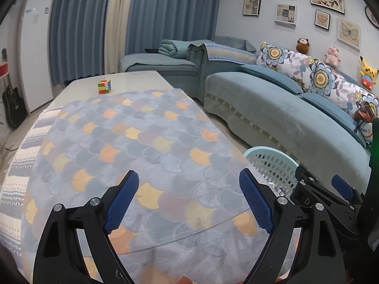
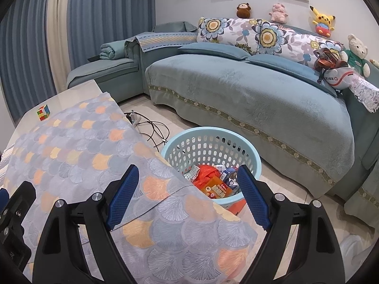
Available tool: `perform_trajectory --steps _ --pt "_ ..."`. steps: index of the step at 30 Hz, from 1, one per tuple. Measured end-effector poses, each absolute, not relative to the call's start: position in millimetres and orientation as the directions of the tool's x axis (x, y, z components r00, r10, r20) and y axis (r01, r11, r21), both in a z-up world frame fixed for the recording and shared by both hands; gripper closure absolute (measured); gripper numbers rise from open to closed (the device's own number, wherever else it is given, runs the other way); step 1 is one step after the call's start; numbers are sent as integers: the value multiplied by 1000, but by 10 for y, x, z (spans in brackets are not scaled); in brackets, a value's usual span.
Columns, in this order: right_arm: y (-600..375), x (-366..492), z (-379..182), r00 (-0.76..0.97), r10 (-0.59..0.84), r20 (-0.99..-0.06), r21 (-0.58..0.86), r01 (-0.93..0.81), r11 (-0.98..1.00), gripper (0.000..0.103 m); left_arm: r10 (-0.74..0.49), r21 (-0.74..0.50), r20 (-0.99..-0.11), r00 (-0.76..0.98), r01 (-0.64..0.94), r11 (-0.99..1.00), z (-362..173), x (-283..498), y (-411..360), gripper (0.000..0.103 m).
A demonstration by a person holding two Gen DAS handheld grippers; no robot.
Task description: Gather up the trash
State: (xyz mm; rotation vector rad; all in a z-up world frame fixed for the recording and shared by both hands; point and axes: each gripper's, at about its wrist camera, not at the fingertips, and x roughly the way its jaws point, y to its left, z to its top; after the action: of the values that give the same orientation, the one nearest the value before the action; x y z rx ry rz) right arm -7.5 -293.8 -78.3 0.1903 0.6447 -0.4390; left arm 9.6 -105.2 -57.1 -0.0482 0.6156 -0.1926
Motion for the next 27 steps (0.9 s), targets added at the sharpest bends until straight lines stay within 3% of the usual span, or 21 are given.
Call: perform_trajectory --steps 27 --pt "-2933 -96 -766 731 -322 -602 54 440 896 23 -190 -115 -574 796 151 982 -579 76 -1043 19"
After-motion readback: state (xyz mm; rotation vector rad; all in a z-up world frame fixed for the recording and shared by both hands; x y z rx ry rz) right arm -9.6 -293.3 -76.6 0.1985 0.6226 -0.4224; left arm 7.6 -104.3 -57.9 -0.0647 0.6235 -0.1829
